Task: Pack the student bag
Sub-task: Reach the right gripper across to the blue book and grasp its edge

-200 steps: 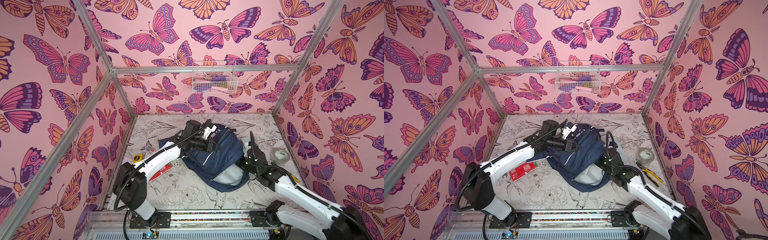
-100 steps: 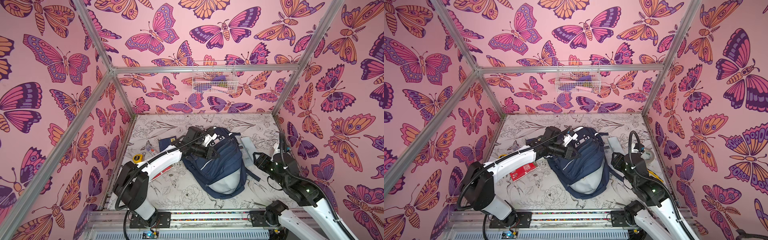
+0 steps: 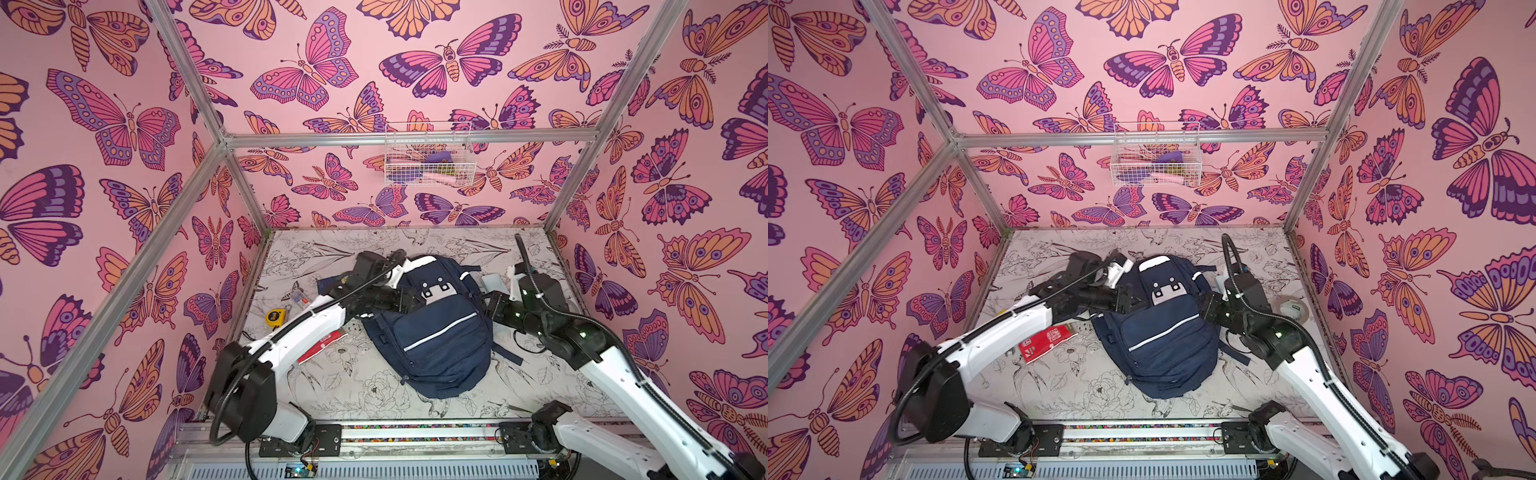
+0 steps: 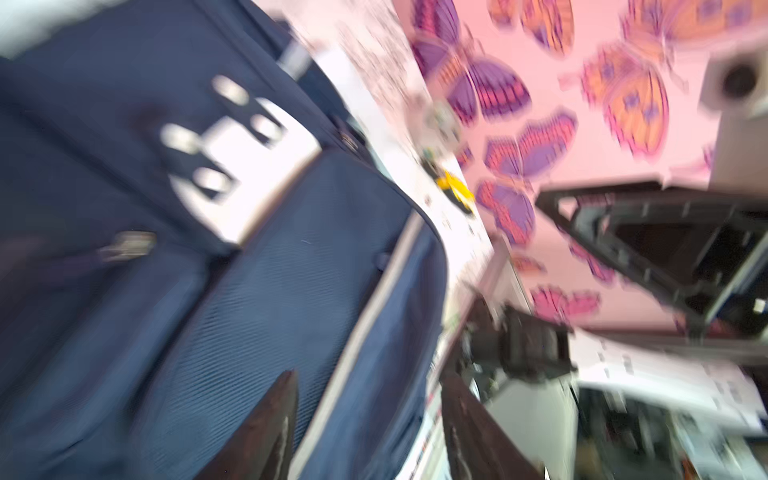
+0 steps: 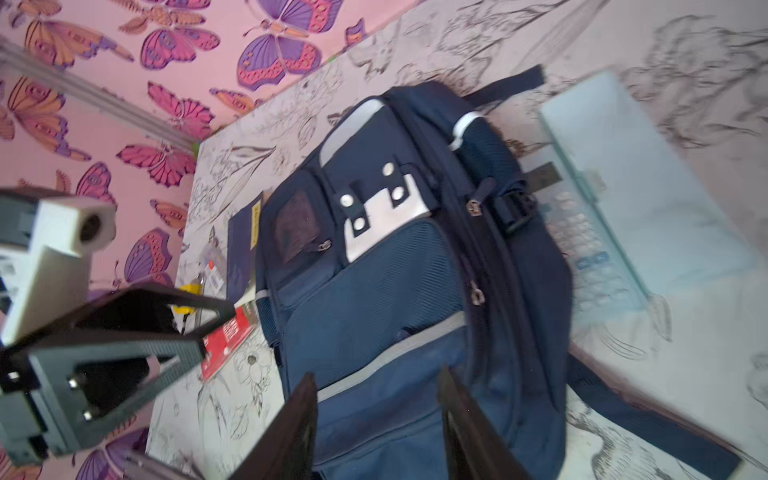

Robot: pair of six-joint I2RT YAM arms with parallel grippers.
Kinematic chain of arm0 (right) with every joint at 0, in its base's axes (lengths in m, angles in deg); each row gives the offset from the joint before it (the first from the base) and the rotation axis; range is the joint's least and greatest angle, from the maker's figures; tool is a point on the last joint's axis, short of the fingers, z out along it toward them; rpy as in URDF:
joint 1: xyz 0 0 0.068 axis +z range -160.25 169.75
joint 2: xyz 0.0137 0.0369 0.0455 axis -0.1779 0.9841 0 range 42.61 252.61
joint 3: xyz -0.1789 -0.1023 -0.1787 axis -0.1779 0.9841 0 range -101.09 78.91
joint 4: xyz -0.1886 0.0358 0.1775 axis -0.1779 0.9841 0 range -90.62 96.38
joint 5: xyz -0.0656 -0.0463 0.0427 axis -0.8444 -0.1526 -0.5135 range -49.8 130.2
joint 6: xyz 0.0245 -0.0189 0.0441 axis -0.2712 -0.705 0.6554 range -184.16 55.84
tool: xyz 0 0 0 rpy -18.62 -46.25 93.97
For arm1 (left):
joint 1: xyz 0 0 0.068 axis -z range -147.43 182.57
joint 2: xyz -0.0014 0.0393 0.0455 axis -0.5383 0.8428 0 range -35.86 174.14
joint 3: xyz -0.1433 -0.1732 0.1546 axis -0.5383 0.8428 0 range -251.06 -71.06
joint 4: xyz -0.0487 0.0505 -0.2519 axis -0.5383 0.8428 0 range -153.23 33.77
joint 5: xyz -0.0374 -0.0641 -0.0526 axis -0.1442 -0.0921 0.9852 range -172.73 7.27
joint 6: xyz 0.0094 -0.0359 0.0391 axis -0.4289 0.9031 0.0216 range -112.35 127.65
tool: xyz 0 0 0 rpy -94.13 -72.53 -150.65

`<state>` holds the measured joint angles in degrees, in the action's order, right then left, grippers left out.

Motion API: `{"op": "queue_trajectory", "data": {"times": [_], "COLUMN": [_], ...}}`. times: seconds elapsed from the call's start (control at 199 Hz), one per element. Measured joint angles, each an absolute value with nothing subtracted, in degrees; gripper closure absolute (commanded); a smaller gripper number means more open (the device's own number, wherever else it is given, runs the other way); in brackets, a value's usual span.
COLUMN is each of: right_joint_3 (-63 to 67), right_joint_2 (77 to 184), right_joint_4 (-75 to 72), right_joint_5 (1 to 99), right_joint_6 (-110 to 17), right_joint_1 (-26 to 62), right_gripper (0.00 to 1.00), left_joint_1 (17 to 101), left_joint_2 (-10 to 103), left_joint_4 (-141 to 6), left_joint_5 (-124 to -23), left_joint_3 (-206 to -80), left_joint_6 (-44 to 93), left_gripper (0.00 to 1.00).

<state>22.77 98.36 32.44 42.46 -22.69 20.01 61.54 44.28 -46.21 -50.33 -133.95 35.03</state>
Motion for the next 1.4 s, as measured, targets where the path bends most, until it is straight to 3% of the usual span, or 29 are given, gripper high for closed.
{"op": "queue_trajectory", "data": {"times": [0.185,0.436,0.597,0.642,0.687,1.133,1.404], "right_joint_3": [15.93,0.36,-12.20,-16.25,-20.18,-46.67,-48.99], "right_joint_2": [109.66,133.35,149.05,153.13,157.00,183.12,187.84], "right_joint_4": [27.41,22.32,22.51,23.21,23.87,30.88,34.82], "right_joint_5": [46.27,51.71,55.27,55.73,56.56,60.04,59.53], "right_joint_6": [-24.31,-26.01,-27.37,-27.80,-28.26,-28.02,-27.06], "right_joint_1": [27.88,36.32,38.90,39.38,39.73,40.25,40.25], "right_gripper": [0.55,0.78,0.85,0.87,0.89,0.91,0.94], "left_joint_1": [44.55,27.88,25.67,25.32,25.01,24.60,23.92], "left_joint_2": [36.06,35.17,35.32,35.69,36.76,47.25,52.43], "left_joint_4": [-45.47,-46.83,-47.98,-48.25,-48.27,-46.85,-47.98], "left_joint_5": [-54.94,-53.17,-53.28,-53.67,-54.18,-62.70,-62.02], "left_joint_3": [-125.14,-110.24,-109.74,-109.89,-110.39,-116.40,-117.21], "left_joint_6": [42.26,51.62,52.49,52.54,52.06,48.93,49.15], "left_gripper": [0.41,0.38,0.35,0.25,0.21,0.23,0.21]}}
